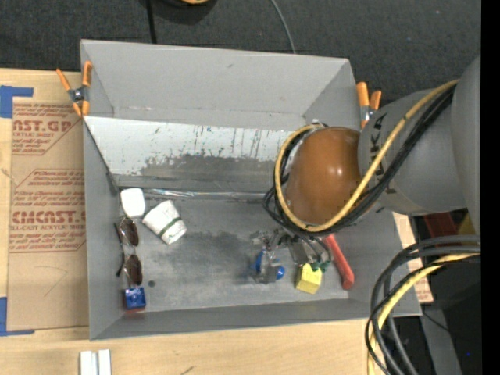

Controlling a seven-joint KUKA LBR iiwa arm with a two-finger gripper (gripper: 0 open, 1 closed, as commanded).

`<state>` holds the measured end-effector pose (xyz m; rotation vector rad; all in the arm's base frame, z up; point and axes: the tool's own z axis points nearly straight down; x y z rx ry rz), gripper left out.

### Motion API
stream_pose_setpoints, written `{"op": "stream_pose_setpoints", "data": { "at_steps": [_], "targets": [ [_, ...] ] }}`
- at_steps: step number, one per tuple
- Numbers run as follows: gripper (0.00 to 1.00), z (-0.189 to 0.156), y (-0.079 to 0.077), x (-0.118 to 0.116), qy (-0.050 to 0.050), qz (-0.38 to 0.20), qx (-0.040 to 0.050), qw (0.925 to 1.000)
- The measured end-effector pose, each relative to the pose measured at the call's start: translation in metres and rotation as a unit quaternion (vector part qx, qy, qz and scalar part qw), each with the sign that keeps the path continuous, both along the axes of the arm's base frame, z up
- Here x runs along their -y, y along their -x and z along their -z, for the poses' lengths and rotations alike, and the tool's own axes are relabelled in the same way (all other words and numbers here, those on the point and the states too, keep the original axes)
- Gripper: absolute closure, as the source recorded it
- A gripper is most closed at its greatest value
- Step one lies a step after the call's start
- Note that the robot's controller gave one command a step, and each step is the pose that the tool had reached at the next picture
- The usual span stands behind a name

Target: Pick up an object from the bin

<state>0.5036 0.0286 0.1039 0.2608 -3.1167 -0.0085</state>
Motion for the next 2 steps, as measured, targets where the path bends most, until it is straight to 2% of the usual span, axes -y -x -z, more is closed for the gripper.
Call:
{"op": "stream_pose_setpoints", "data": {
  "at_steps": [1, 2],
  "targets": [
    [1.0, -0.069, 0.008, 0.002, 0.0, 0.01, 0.0032, 0.9999],
    [1.0, -0.1, 0.005, 0.003, 0.0, 0.027, 0.0022, 0.9996]
  ]
}}
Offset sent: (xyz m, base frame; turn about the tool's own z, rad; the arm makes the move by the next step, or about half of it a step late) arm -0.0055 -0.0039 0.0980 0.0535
